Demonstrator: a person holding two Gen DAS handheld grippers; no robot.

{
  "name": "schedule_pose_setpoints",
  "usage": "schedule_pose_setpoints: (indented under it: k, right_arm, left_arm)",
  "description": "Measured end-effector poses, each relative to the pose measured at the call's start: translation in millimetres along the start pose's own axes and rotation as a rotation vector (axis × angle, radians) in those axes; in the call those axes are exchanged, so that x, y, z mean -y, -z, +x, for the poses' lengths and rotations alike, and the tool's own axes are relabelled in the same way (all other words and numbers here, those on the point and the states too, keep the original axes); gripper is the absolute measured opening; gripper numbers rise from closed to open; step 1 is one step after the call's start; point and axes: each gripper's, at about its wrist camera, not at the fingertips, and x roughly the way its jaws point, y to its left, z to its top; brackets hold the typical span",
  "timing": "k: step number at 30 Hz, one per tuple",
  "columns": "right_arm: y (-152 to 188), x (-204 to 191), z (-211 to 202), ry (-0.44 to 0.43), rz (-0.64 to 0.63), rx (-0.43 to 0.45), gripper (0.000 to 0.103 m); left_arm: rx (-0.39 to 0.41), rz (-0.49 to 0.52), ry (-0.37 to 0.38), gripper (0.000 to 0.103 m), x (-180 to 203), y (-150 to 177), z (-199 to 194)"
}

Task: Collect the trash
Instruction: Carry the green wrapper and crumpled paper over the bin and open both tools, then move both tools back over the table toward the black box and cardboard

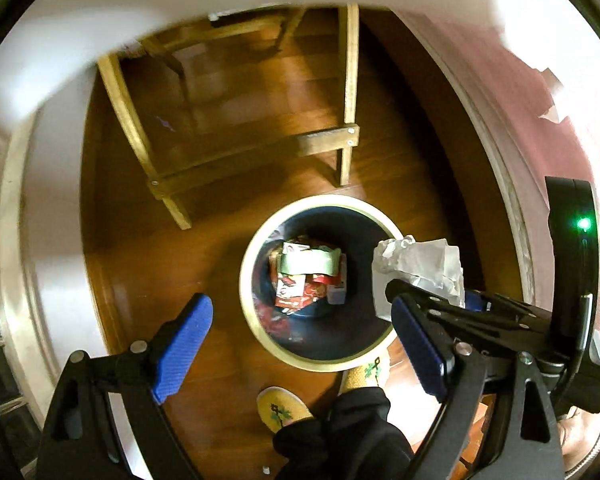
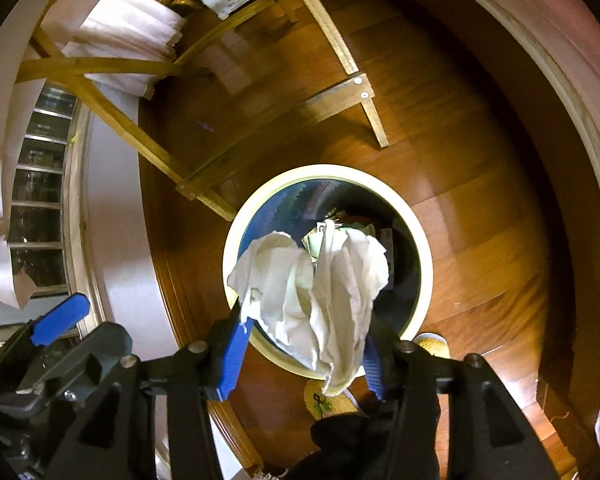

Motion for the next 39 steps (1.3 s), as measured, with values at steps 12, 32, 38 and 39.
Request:
schedule_pose_setpoints:
  k: [12, 32, 38, 39]
  right_arm:
    - [13.4, -43.3, -96.2, 0.005, -0.063, 0.098, 0.074]
    - [46.2, -120.6, -334.1, -0.02, -0.135, 0.42, 0.074]
    - [39.7, -142.8, -393.5, 0.026, -0.187, 0.536, 0.074]
    - [38.5, -144.4, -397.6, 0.032, -0.194, 0.548, 0.074]
  left_arm:
    - [0.131, -0.028, -0.022, 0.09, -6.0, -14.0, -108.7]
    - [0.299, 0.004, 0.022, 0.09, 2.3, -26.6, -337.1]
    - [0.359, -0.002, 0.092, 0.09, 8.8, -42.7, -383.0]
    - [0.381, 0.006, 0.094, 0.09, 11.2, -46.8, -391.9]
